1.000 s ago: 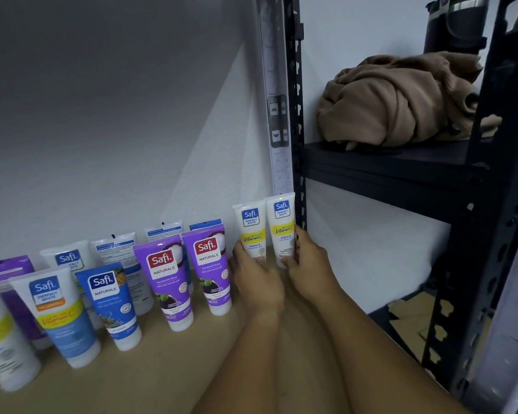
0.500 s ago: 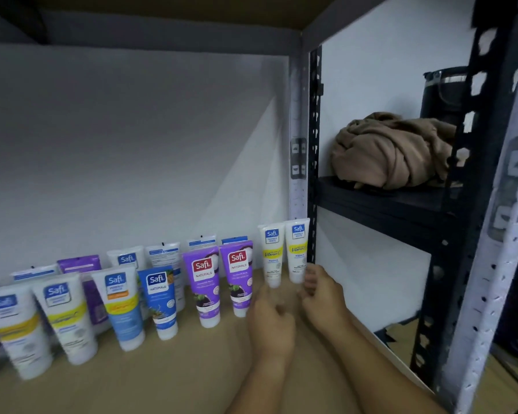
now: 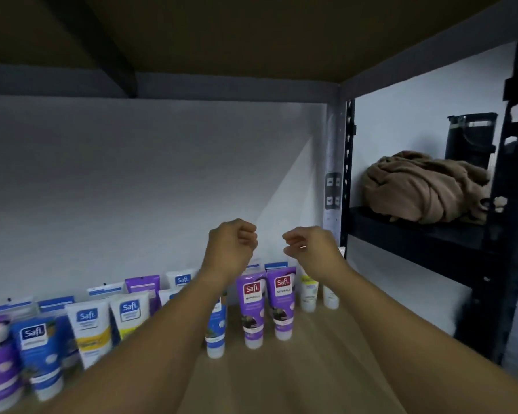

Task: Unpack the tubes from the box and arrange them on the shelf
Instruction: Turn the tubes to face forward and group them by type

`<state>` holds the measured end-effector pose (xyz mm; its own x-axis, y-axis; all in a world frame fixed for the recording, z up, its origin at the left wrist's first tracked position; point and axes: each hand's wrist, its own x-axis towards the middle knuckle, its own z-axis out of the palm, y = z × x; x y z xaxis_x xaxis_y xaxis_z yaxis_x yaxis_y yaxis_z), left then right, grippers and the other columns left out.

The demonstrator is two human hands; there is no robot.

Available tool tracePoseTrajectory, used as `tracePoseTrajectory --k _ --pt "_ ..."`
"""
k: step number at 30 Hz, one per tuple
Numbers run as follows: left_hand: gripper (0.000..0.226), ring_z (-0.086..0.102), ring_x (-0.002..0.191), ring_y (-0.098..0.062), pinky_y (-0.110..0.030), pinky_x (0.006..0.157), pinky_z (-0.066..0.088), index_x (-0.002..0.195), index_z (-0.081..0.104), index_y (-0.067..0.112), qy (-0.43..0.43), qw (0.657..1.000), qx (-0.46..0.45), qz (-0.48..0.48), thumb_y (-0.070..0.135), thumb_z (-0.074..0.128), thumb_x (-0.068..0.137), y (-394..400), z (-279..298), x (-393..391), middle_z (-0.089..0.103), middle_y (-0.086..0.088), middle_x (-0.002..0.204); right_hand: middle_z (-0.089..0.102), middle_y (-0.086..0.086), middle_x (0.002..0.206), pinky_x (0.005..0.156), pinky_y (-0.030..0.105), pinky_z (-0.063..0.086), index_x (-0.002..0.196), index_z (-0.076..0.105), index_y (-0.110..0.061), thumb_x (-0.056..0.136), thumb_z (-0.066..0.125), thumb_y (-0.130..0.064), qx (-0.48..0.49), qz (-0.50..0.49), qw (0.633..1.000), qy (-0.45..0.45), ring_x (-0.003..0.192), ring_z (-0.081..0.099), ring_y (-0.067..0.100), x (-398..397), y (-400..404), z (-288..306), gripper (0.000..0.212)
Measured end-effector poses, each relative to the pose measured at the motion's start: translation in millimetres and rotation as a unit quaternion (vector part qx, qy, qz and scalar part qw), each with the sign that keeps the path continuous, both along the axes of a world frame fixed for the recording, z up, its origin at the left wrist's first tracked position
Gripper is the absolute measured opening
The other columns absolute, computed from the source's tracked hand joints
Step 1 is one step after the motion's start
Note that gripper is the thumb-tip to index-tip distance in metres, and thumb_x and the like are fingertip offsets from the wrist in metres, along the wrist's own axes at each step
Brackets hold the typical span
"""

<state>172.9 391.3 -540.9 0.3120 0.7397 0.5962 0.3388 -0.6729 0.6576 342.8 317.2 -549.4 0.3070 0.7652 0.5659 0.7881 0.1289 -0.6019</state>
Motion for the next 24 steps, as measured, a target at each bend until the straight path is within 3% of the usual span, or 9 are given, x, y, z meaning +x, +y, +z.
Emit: tracePoseTrajectory --k 3,5,10,14,24 --pt "0.027 0.066 0.090 -0.011 -0.017 0.081 0.055 0.115 0.068 0.013 0.126 0.992 -0.002 -0.004 0.010 0.071 0.088 29 4 -6 0.070 -0.002 0.110 0.072 0.013 0.110 0.095 0.036 0.053 0.109 0.071 0.001 0.084 0.072 -0.004 -0.104 -0.003 0.986 -0.127 0.101 0.068 0.027 -2 25 19 0.025" --pt "0.032 0.067 0.098 -0.016 -0.026 0.090 0.056 0.118 0.067 0.014 0.209 0.978 0.002 -0.020 0.012 0.073 0.086 43 1 -5 0.069 -0.004 0.116 0.071 0.015 0.110 0.094 0.036 0.053 0.109 0.072 0.001 0.082 0.074 -0.003 -0.150 0.009 0.971 -0.185 0.102 0.068 0.028 -1 39 24 0.027" --pt "0.025 0.063 0.084 -0.009 -0.023 0.083 0.055 0.112 0.073 0.015 0.342 0.936 0.062 -0.063 0.010 0.071 0.087 70 0 1 0.072 -0.001 0.113 0.075 0.011 0.103 0.090 0.032 0.056 0.105 0.075 -0.005 0.082 0.070 0.001 -0.242 0.048 0.938 -0.242 0.093 0.071 0.021 5 62 18 0.025" --pt "0.021 0.063 0.083 -0.010 -0.024 0.081 0.056 0.109 0.074 0.015 0.374 0.921 0.082 -0.077 0.008 0.067 0.089 77 2 3 0.072 -0.001 0.109 0.076 0.010 0.094 0.082 0.031 0.059 0.096 0.076 -0.005 0.082 0.060 0.006 -0.264 0.067 0.921 -0.280 0.085 0.072 0.020 8 68 17 0.025" --pt "0.020 0.067 0.087 -0.014 -0.035 0.088 0.059 0.107 0.077 0.018 0.384 0.915 0.082 -0.098 0.016 0.071 0.088 84 3 4 0.074 0.003 0.112 0.075 0.007 0.101 0.086 0.028 0.057 0.100 0.075 -0.008 0.085 0.070 -0.004 -0.270 0.078 0.905 -0.318 0.087 0.071 0.019 3 74 18 0.016"
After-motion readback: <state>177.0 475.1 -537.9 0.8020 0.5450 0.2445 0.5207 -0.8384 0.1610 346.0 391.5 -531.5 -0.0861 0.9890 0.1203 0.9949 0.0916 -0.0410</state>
